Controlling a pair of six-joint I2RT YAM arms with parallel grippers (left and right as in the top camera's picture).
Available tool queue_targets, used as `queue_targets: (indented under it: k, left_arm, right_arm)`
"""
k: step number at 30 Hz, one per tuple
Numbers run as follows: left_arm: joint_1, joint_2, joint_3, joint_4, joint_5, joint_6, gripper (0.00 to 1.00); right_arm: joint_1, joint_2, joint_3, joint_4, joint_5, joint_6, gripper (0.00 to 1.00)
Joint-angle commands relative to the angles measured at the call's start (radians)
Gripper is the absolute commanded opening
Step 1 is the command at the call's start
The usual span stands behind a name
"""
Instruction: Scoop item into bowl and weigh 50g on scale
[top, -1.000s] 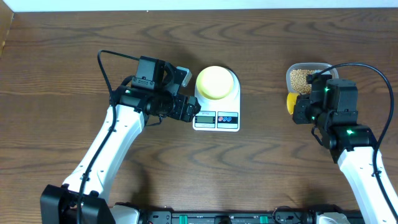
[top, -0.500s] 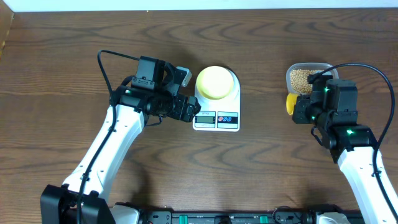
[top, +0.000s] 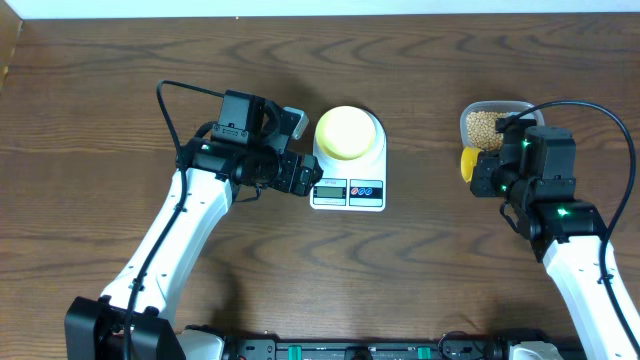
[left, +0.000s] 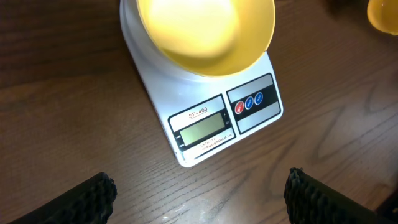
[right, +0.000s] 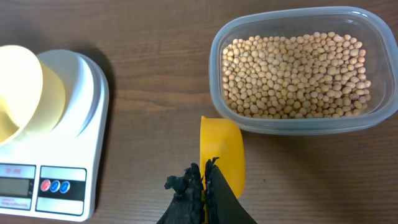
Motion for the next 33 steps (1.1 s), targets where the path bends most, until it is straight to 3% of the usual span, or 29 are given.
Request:
queue_targets:
  k: [1,18,33]
  left_arm:
    - [0.005,-0.002,-0.005,-0.001,0.009,0.018,0.89]
    - [0.005,-0.002,-0.005,-0.001,0.009,0.018,0.89]
    - [0.005,-0.002,-0.005,-0.001,0.009,0.018,0.89]
  right_arm:
    - [-0.011,0.0,0.014,0.009,0.008,0.082,0.01]
    - [-0.011,0.002,0.014,0.025,0.138,0.113,0.01]
    - [-0.011,0.002,0.014,0.082,0.128,0.112,0.01]
